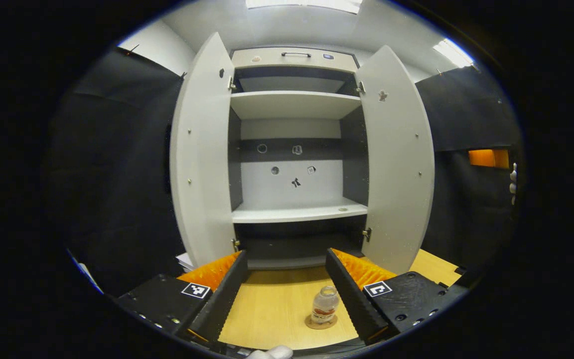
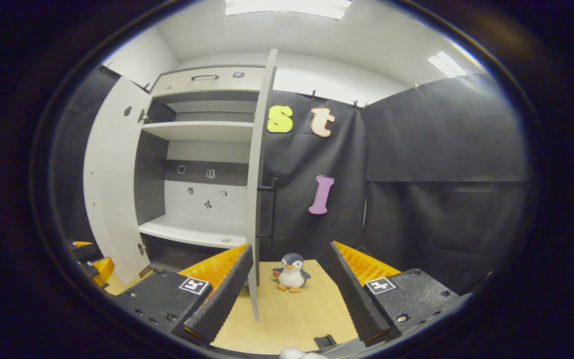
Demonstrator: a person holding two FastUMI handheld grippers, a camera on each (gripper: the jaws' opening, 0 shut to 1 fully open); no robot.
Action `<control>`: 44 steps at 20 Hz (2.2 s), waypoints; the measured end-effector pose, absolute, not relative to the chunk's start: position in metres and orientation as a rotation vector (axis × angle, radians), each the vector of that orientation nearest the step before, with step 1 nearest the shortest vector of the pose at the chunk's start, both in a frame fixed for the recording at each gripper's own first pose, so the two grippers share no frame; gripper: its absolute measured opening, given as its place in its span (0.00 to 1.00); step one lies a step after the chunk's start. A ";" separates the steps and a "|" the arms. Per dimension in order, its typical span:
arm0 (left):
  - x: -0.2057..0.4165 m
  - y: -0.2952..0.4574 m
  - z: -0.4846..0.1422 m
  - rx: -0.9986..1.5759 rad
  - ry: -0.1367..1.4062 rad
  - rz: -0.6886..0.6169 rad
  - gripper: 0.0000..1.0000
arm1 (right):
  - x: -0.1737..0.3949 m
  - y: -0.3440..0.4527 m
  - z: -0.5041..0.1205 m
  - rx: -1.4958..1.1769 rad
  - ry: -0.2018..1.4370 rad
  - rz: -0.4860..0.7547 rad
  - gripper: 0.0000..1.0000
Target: Grasp the bottle in the cabinet with the left hand and place it on the coaster, then close the right door with the right hand and the left door with the left hand.
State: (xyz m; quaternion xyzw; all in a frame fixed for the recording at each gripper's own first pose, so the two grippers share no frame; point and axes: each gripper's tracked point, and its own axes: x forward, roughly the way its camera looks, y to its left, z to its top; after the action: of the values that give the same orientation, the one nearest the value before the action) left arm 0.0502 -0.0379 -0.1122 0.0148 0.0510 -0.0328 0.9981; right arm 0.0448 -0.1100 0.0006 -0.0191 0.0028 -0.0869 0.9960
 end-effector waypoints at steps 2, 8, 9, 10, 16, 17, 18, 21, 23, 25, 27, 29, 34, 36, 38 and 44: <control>0.046 -0.020 -0.088 0.031 0.093 -0.030 0.96 | 0.054 -0.118 0.008 -0.040 -0.013 -0.179 0.99; 0.046 0.014 -0.049 0.016 0.083 0.055 0.96 | 0.108 -0.147 0.008 0.018 0.028 -0.155 0.99; 0.047 0.015 -0.044 0.013 0.083 0.071 0.96 | 0.119 -0.153 0.004 0.029 0.046 -0.146 0.99; 0.045 0.014 -0.040 0.010 0.075 0.079 0.96 | 0.131 -0.158 0.001 0.047 0.062 -0.135 0.99; 0.061 0.004 -0.019 0.057 0.053 0.165 0.96 | 0.193 -0.169 0.004 0.104 0.085 -0.034 0.99; 0.062 0.000 -0.018 0.056 0.047 0.171 0.96 | 0.203 -0.166 0.004 0.097 0.088 -0.016 0.99; 0.065 -0.005 -0.017 0.050 0.045 0.170 0.96 | 0.206 -0.165 0.003 0.085 0.099 -0.001 0.99; 0.070 -0.018 -0.024 0.034 0.060 0.142 0.96 | 0.212 -0.154 0.005 0.088 0.099 0.037 0.99; 0.071 -0.019 -0.028 0.046 0.056 0.127 0.96 | 0.212 -0.153 0.004 0.061 0.099 0.020 0.93; 0.071 -0.018 -0.035 0.027 0.073 0.112 0.96 | 0.211 -0.149 0.008 0.021 0.093 -0.002 0.96; 0.072 -0.010 -0.037 0.017 0.075 0.113 0.96 | 0.209 -0.146 0.011 -0.017 0.084 -0.021 0.93; 0.073 0.001 -0.040 0.013 0.083 0.122 0.96 | 0.206 -0.140 0.011 -0.016 0.091 -0.030 0.87; 0.078 0.022 -0.044 0.010 0.082 0.117 0.96 | 0.201 -0.099 0.006 0.024 0.106 0.007 0.93; 0.077 0.029 -0.046 0.001 0.085 0.115 0.96 | 0.200 -0.083 0.007 0.016 0.101 0.018 0.93; 0.075 0.038 -0.049 0.005 0.089 0.122 0.96 | 0.202 -0.063 0.005 0.030 0.108 0.046 0.93; 0.065 0.071 -0.058 0.014 0.109 0.169 0.96 | 0.216 -0.013 0.004 0.034 0.098 0.080 0.93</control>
State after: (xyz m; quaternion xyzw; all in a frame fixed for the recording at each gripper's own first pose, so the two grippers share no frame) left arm 0.0651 0.0705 -0.0576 0.0070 0.0543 0.0846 0.9949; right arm 0.2162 -0.0130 0.0041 0.0171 0.0489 0.0400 0.9979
